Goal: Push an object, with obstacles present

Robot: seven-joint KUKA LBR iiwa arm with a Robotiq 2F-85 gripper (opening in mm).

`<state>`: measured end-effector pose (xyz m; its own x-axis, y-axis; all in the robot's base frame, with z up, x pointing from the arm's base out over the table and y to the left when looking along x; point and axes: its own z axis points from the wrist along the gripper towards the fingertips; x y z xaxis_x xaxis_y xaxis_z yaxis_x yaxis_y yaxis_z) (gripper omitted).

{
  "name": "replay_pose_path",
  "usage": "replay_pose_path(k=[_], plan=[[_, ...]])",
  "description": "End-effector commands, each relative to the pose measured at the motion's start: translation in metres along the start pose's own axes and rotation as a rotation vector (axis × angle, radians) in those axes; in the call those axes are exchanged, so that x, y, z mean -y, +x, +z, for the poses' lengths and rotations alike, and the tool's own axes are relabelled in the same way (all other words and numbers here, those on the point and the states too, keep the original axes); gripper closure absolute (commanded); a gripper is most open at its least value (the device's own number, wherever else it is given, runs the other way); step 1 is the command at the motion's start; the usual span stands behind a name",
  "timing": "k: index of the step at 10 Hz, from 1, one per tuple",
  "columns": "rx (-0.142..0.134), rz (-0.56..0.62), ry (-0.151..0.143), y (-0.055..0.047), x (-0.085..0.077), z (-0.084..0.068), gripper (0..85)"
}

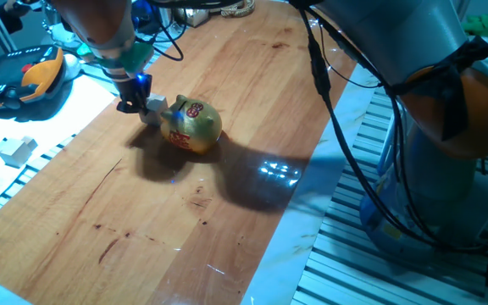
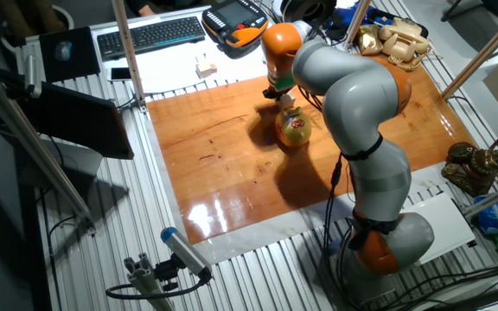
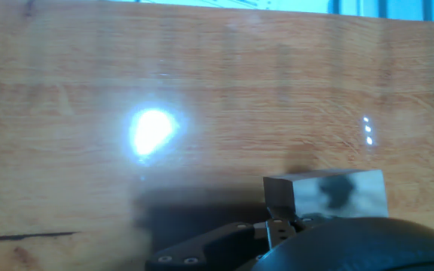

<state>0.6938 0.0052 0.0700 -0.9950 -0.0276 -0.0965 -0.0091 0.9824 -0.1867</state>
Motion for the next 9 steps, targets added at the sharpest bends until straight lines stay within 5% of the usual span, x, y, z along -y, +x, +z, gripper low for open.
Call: replay_pose_path(k=[1,6,9], plan=[[-0.001,0.003,0.003,0.000,0.002,0.000,85.0],[-0.009,0.006,0.015,0.002,0.016,0.002,85.0],[-0.023,0.018,-0.012,0.002,0.021,0.001,85.0]])
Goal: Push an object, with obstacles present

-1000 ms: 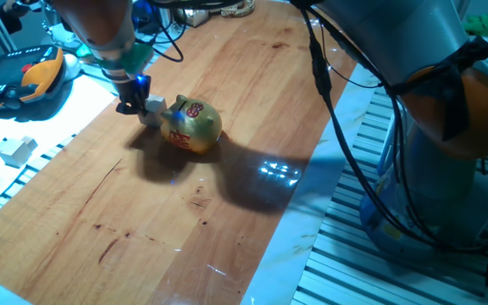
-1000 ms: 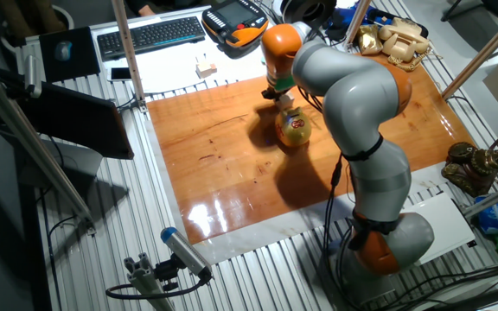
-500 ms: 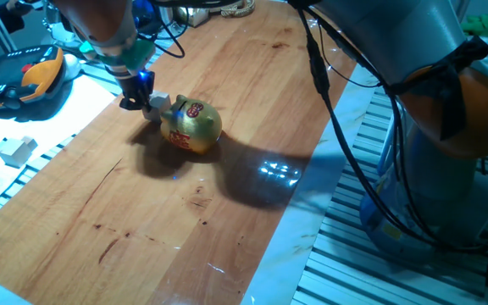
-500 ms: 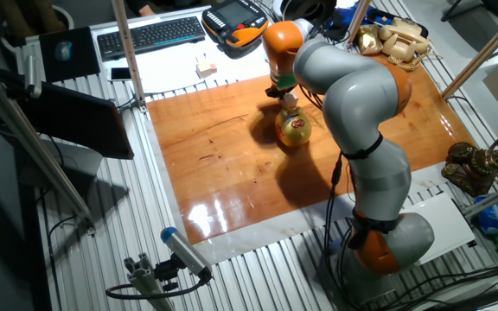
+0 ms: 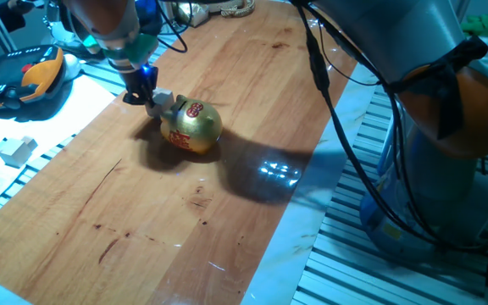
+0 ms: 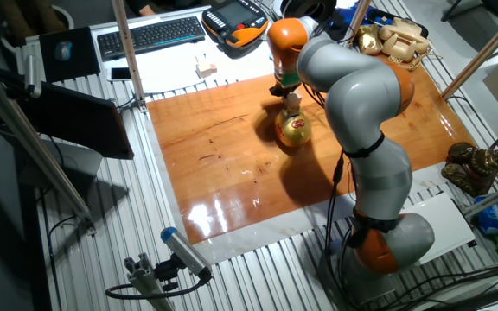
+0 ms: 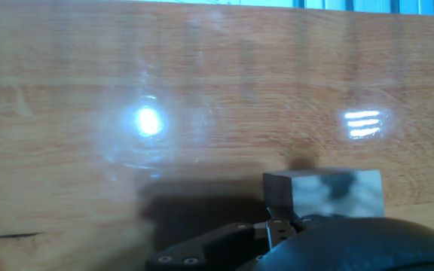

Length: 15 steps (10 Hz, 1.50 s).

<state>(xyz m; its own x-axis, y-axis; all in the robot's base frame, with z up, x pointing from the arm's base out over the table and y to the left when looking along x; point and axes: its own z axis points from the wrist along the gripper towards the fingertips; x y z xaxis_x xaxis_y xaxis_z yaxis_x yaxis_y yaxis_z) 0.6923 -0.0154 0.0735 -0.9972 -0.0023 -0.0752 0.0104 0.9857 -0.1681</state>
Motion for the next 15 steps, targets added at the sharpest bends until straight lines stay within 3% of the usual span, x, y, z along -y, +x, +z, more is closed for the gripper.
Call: replay_pose_path(k=[1,3,4,5,7,11,15], plan=[[-0.016,0.016,-0.011,0.000,0.000,0.000,85.0],[-0.052,0.075,-0.028,0.000,0.000,0.000,85.0],[-0.049,0.095,-0.020,0.000,0.000,0.000,85.0],[-0.038,0.082,-0.014,0.000,0.000,0.000,85.0],[0.020,0.005,0.015,0.000,0.000,0.000,85.0],[0.023,-0.042,-0.015,0.000,-0.001,0.003,85.0],[0.044,-0.035,0.002,0.003,-0.001,0.013,85.0]])
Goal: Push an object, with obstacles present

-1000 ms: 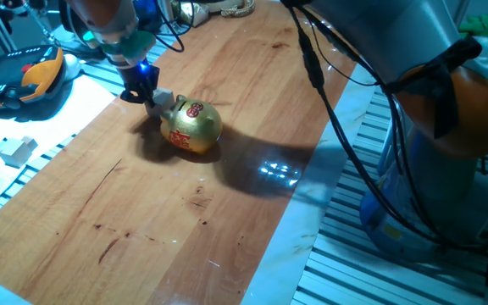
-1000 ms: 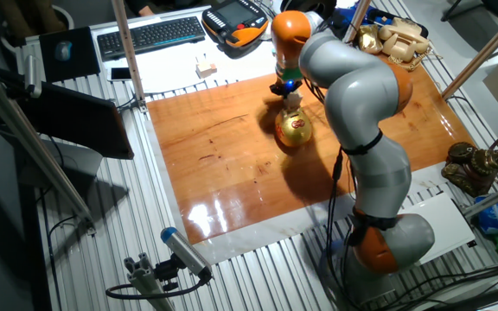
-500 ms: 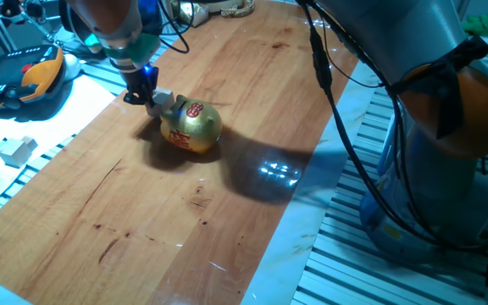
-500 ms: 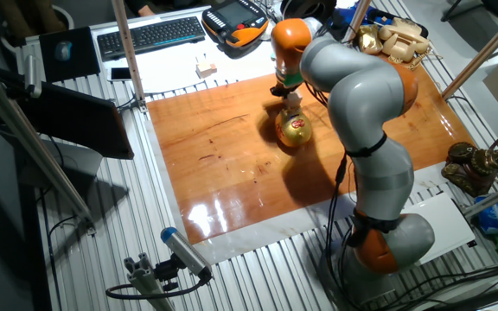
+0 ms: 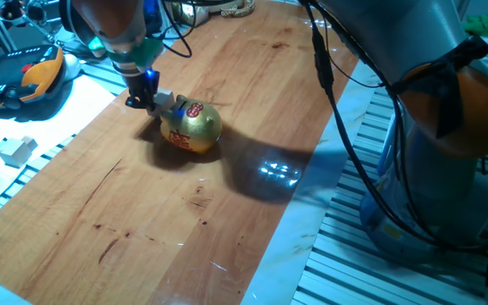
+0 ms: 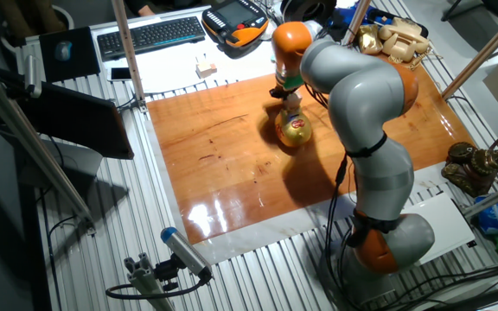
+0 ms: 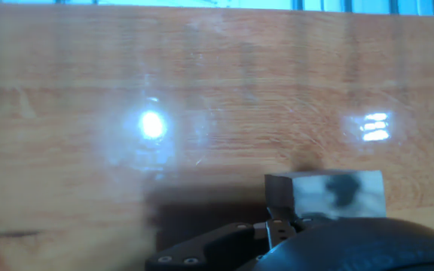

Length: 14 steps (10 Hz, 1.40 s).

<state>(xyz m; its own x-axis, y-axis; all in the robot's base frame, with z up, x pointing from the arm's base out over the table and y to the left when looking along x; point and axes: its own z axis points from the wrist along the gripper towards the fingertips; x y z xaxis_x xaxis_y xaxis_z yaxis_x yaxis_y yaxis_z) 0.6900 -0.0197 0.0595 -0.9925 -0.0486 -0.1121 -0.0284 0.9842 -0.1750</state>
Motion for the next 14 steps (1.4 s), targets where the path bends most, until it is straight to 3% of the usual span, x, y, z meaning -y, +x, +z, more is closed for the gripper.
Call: replay_pose_path(k=[1,5,7,9,12,14], plan=[[0.001,-0.004,0.004,0.000,0.004,0.001,85.0],[-0.002,-0.020,-0.006,0.002,0.034,0.004,85.0],[-0.008,-0.002,-0.003,0.004,0.035,0.004,85.0],[-0.006,0.060,-0.061,0.004,0.034,0.001,85.0],[0.008,0.078,-0.070,-0.006,0.027,-0.014,85.0],[0.004,0.070,-0.065,-0.012,0.028,-0.029,85.0]])
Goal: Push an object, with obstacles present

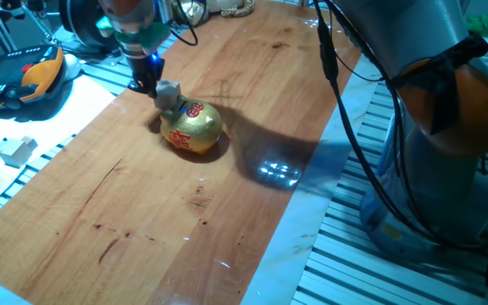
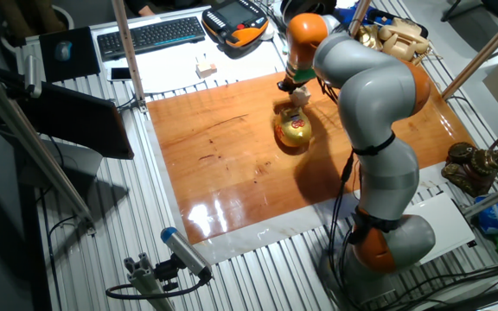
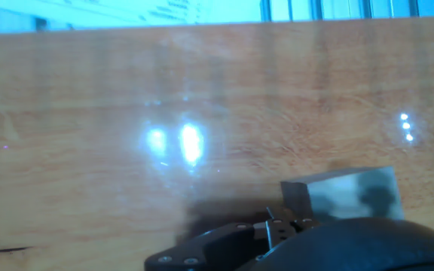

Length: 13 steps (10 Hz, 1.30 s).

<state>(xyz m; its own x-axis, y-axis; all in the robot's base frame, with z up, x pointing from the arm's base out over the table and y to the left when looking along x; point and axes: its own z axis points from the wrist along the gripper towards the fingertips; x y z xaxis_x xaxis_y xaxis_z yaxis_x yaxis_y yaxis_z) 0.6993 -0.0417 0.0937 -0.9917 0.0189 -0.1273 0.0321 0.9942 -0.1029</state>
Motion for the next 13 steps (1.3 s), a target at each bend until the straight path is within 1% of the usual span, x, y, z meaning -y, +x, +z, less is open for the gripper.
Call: replay_pose_path(k=[1,2,3,6,7,8,10,11,12,13], plan=[[0.008,-0.004,0.004,0.000,-0.001,0.003,85.0],[0.016,-0.009,0.009,0.000,-0.001,0.010,85.0],[0.020,-0.009,-0.005,-0.002,0.001,0.013,85.0],[0.015,-0.029,-0.005,-0.017,0.012,-0.003,85.0],[0.023,-0.037,-0.016,-0.022,0.015,-0.003,85.0],[0.038,-0.045,-0.019,-0.025,0.018,-0.002,85.0],[0.052,-0.056,-0.017,-0.028,0.023,0.002,85.0],[0.067,-0.062,-0.021,-0.031,0.028,0.002,85.0],[0.077,-0.069,-0.023,-0.035,0.031,0.003,85.0],[0.095,-0.075,-0.030,-0.038,0.035,0.007,85.0]])
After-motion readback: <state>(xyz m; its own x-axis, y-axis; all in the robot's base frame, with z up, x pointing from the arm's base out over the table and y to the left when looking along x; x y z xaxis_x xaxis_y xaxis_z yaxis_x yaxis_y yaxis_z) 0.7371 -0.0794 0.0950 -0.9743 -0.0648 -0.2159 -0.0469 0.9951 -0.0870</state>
